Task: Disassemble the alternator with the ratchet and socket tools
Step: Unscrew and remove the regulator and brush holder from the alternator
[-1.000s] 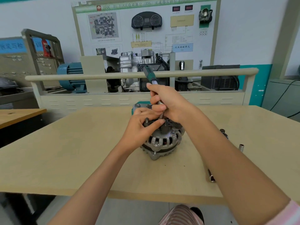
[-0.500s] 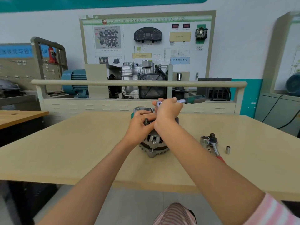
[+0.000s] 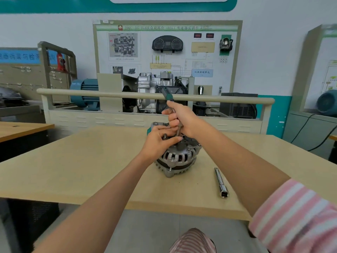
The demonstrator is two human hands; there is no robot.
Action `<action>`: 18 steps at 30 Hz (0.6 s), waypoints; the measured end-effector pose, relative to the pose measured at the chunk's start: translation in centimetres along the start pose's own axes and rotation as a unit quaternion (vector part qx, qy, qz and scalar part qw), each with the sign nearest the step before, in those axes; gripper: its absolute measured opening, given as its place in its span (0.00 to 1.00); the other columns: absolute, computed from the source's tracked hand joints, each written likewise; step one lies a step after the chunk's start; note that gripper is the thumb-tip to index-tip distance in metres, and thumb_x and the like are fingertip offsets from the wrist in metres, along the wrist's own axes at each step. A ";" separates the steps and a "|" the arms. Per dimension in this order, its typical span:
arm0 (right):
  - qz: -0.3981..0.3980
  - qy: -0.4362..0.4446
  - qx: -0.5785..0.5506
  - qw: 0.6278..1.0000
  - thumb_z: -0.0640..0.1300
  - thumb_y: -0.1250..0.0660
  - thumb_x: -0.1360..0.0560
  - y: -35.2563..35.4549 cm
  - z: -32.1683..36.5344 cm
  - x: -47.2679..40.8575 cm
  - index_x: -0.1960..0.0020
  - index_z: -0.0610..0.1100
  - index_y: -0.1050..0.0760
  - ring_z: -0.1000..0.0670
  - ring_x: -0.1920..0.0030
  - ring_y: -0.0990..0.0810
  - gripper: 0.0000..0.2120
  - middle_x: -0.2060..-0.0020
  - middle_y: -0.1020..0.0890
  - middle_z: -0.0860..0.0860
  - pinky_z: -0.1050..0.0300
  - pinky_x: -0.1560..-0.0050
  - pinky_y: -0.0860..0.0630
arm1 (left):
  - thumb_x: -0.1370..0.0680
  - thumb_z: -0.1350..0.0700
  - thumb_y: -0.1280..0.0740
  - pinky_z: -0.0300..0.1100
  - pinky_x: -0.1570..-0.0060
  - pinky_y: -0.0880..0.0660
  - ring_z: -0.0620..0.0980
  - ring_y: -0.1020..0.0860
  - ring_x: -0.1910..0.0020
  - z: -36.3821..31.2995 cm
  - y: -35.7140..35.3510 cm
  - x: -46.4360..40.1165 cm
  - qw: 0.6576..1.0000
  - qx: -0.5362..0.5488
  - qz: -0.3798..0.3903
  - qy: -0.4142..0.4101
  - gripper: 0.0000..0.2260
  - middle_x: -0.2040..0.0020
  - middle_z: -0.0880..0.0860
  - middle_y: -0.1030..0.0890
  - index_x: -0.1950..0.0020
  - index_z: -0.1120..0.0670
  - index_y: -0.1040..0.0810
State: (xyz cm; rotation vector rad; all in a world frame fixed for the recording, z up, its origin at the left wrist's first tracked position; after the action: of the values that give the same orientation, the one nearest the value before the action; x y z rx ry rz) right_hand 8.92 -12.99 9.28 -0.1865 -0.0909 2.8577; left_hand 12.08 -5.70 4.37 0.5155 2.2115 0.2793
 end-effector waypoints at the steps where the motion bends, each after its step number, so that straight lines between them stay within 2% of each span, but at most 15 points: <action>1: -0.056 0.032 -0.038 0.997 0.50 0.45 0.19 0.1 -0.2 0.2 0.60 0.41 0.28 0.57 0.84 0.38 0.18 0.81 0.34 0.54 0.67 0.83 0.42 | 0.28 0.60 0.28 0.26 0.44 0.35 0.43 0.30 0.42 0.3 0.1 0.0 1.000 -0.004 -0.007 0.010 0.07 0.53 0.42 0.21 0.51 0.53 0.17; 4: -0.243 0.141 -0.175 0.944 0.49 0.50 0.17 1.0 -1.5 1.5 0.60 0.43 0.33 0.54 0.79 0.34 0.16 0.73 0.31 0.50 0.67 0.82 0.37 | 0.29 0.64 0.29 0.28 0.45 0.37 0.42 0.33 0.43 0.9 0.2 0.0 1.000 -0.001 0.000 0.029 0.14 0.52 0.39 0.26 0.55 0.44 0.20; 6: -0.269 0.158 -0.217 0.925 0.48 0.52 0.17 1.1 -2.1 1.7 0.61 0.45 0.37 0.53 0.79 0.33 0.15 0.71 0.31 0.48 0.67 0.81 0.36 | 0.29 0.65 0.30 0.29 0.46 0.37 0.41 0.34 0.45 0.8 0.2 0.1 1.000 -0.001 0.005 0.028 0.17 0.54 0.35 0.27 0.58 0.41 0.21; 9: -0.192 0.105 -0.189 0.957 0.48 0.49 0.17 1.4 -1.6 0.8 0.61 0.44 0.37 0.55 0.82 0.36 0.15 0.75 0.32 0.50 0.67 0.83 0.40 | 0.28 0.61 0.29 0.25 0.45 0.37 0.35 0.32 0.46 0.2 0.0 0.2 1.000 -0.006 0.014 -0.006 0.12 0.56 0.33 0.24 0.55 0.43 0.19; 11: -0.061 0.027 -0.134 0.989 0.48 0.47 0.18 1.2 -1.0 -0.1 0.62 0.45 0.36 0.56 0.85 0.38 0.15 0.81 0.33 0.54 0.67 0.83 0.42 | 0.27 0.58 0.29 0.33 0.39 0.37 0.39 0.31 0.42 0.1 -0.1 0.0 0.999 -0.020 0.018 -0.018 0.09 0.54 0.37 0.22 0.52 0.45 0.19; 13: 0.080 -0.026 -0.075 0.994 0.49 0.46 0.18 0.7 -0.4 -0.1 0.63 0.45 0.35 0.57 0.85 0.40 0.16 0.83 0.36 0.56 0.66 0.83 0.43 | 0.26 0.57 0.29 0.40 0.36 0.36 0.47 0.31 0.39 0.2 -0.2 -0.1 0.999 -0.029 0.027 -0.009 0.08 0.51 0.41 0.21 0.50 0.46 0.19; 14: 0.114 -0.034 -0.052 0.992 0.49 0.46 0.18 0.6 -0.2 0.1 0.63 0.44 0.34 0.57 0.85 0.40 0.16 0.84 0.37 0.56 0.66 0.83 0.43 | 0.26 0.57 0.30 0.42 0.36 0.35 0.50 0.30 0.39 0.2 -0.3 -0.1 0.999 -0.029 0.033 -0.009 0.08 0.50 0.43 0.20 0.49 0.47 0.18; 16: 0.108 -0.024 -0.030 0.993 0.49 0.45 0.18 0.4 -0.2 0.2 0.62 0.43 0.32 0.58 0.85 0.40 0.16 0.83 0.36 0.56 0.67 0.83 0.43 | 0.26 0.58 0.29 0.43 0.36 0.34 0.50 0.29 0.39 0.1 -0.3 0.0 0.999 -0.020 0.032 -0.018 0.06 0.50 0.46 0.19 0.50 0.51 0.17; 18: 0.006 0.038 -0.067 0.997 0.49 0.45 0.18 0.1 -0.5 0.5 0.61 0.42 0.30 0.57 0.84 0.39 0.16 0.80 0.34 0.54 0.66 0.82 0.41 | 0.28 0.59 0.29 0.34 0.39 0.34 0.44 0.30 0.42 0.3 0.0 0.1 1.000 -0.004 0.003 -0.016 0.07 0.53 0.41 0.20 0.53 0.49 0.17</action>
State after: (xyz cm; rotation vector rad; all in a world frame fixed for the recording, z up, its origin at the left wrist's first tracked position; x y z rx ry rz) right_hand 8.52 -12.94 8.74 -0.3244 -0.2680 2.8533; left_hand 12.25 -5.60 4.08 0.5184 2.1780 0.2818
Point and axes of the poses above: each hand's wrist, its own x-axis away from the middle knuckle, its own y-axis out of the back of the hand, z = x × y, the point moved 6 cm from there along -x, towards the middle knuckle
